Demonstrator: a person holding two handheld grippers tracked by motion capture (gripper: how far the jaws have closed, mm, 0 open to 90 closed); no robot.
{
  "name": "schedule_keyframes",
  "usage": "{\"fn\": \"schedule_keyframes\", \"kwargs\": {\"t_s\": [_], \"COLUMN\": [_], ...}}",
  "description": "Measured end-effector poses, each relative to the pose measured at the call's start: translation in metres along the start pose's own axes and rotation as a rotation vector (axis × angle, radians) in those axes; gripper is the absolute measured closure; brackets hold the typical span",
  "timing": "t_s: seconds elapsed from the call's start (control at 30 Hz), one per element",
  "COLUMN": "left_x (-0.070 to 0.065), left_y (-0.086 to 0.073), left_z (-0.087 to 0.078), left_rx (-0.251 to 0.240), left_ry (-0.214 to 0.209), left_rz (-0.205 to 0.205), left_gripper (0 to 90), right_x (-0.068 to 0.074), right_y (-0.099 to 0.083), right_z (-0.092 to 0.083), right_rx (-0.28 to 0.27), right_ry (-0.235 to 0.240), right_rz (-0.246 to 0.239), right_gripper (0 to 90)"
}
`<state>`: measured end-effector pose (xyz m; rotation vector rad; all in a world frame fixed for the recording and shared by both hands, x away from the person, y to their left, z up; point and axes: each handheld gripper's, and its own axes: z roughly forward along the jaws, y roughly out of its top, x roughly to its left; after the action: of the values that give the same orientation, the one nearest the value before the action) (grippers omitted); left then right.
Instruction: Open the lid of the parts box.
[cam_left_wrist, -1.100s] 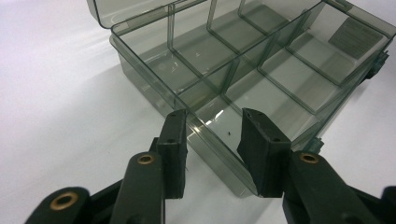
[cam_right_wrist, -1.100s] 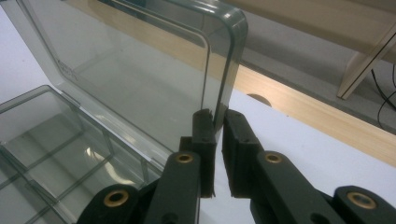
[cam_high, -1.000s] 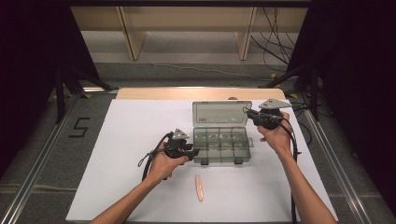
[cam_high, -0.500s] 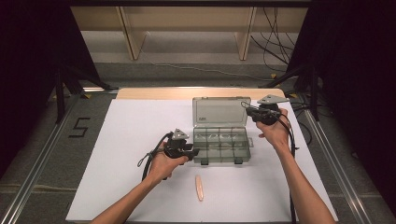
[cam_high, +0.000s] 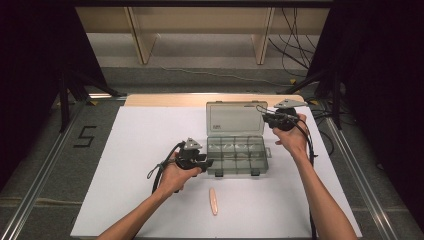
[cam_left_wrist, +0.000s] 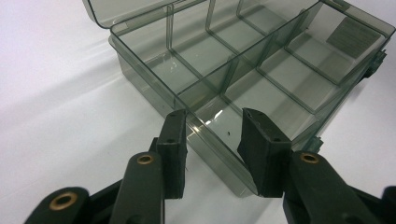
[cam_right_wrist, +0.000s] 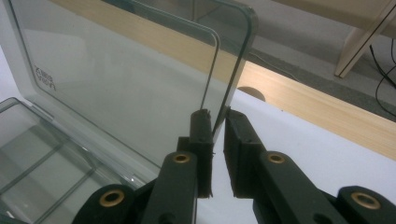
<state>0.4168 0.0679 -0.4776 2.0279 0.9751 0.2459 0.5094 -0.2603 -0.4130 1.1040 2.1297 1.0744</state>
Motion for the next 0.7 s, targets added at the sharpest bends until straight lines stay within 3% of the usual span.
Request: {"fn": "schedule_keyframes", "kwargs": {"t_s": [0.27, 0.4, 0.5, 0.6, 0.7], "left_x": [-0.0004, -0.0001, -0.0004, -0.0002, -0.0003], "left_y": [-0.0002, -0.0003, -0.0003, -0.0004, -0.0005], "left_z": [-0.0002, 0.0, -0.0001, 0.0, 0.0001], "left_rx": [-0.003, -0.004, -0.005, -0.005, -0.007], "left_ry": [0.0, -0.006, -0.001, -0.006, -0.006], "left_rz": [-0.003, -0.002, -0.003, -0.003, -0.004], "left_gripper": [61.2, 61.2, 61.2, 61.2, 61.2], "right_x": [-0.0034, -0.0018, -0.0038, -0.0015, -0.0047], "right_y": [0.0015, 0.0018, 0.0027, 0.0036, 0.0031], "right_z": [0.0046, 0.0041, 0.0075, 0.0083, 0.0105], "right_rx": [-0.001, 0.015, -0.002, 0.012, -0.003], "right_ry": [-0.012, -0.015, -0.027, -0.034, -0.037], "right_rz": [-0.01, 0.035, 0.004, 0.04, 0.011], "right_gripper": [81.5, 81.4, 81.3, 81.6, 82.0]}}
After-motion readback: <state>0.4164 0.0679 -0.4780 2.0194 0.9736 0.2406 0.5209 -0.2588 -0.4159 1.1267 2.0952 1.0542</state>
